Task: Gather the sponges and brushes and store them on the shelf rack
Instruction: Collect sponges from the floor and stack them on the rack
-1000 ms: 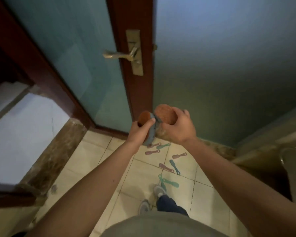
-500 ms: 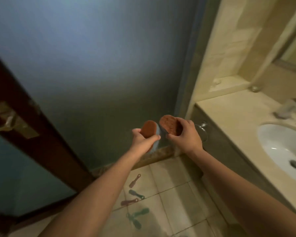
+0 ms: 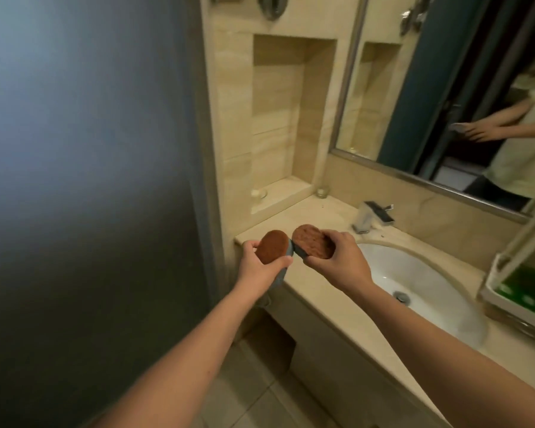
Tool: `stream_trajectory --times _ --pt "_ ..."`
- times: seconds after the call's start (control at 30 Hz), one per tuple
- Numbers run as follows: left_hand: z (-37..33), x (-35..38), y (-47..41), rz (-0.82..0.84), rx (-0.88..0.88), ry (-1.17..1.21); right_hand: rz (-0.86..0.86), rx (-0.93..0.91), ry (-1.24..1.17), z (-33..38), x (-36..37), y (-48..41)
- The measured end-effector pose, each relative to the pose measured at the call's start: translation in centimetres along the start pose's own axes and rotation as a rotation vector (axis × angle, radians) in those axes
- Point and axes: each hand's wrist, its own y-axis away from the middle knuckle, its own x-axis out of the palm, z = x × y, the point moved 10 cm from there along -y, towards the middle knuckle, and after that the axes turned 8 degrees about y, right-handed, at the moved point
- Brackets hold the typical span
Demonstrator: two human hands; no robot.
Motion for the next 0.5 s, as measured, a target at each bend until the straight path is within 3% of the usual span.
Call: stream_trajectory --times 0.2,0.5 --pt "-1.9 8.7 -4.7 0.149 0.035 -0.039 -0.093 0.161 0.041 -6.5 -4.8 -2.6" --pt "-6.5 23.3 -8.5 0.527 0.192 -0.083 -0.363 0.461 0.069 -14.9 -12.8 -1.7"
